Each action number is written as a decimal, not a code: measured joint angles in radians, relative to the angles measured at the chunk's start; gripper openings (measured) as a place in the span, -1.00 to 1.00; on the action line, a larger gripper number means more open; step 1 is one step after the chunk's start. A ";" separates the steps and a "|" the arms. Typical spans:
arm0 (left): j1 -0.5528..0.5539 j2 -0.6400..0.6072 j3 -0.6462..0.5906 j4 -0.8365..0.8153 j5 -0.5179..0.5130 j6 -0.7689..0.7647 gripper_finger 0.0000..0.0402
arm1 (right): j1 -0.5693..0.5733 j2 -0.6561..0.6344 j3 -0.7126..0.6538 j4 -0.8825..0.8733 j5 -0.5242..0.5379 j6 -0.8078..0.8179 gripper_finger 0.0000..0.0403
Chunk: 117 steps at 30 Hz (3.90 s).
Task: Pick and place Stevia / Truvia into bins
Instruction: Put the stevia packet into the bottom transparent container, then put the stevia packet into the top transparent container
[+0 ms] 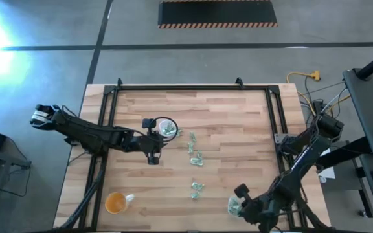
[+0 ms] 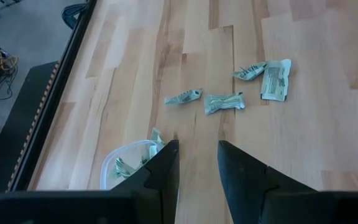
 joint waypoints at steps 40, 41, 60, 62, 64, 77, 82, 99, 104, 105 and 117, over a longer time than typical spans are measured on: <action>0.000 0.005 -0.016 0.113 0.022 0.011 -0.54 | 0.000 -0.114 0.006 -0.104 0.191 0.051 -0.68; 0.000 0.011 -0.016 0.127 0.039 0.011 -0.54 | 0.000 -0.124 0.006 -0.124 0.224 0.052 -0.69; 0.031 0.413 0.126 0.333 0.202 0.307 -0.54 | 0.000 -0.165 0.002 -0.249 0.522 0.077 -0.73; 0.039 0.456 0.163 0.311 0.200 0.316 -0.54 | 0.000 -0.164 0.001 -0.249 0.522 0.077 -0.73; 0.045 0.496 0.187 0.287 0.200 0.316 -0.54 | 0.000 -0.164 0.001 -0.249 0.522 0.077 -0.73; 0.087 0.674 0.304 0.193 0.218 0.342 -0.54 | 0.000 -0.164 -0.005 -0.248 0.521 0.078 -0.73; 0.101 0.675 0.295 0.196 0.218 0.341 -0.54 | 0.000 -0.164 -0.007 -0.247 0.521 0.078 -0.73; 0.122 0.675 0.278 0.201 0.222 0.341 -0.54 | -0.001 -0.164 -0.011 -0.240 0.521 0.078 -0.73; 0.129 0.680 0.276 0.213 0.238 0.341 -0.54 | 0.000 -0.164 -0.013 -0.239 0.521 0.078 -0.73; 0.130 0.684 0.276 0.220 0.241 0.341 -0.54 | 0.000 -0.164 -0.014 -0.239 0.521 0.078 -0.73; 0.143 0.692 0.273 0.218 0.247 0.342 -0.54 | 0.000 -0.163 -0.019 -0.235 0.521 0.078 -0.73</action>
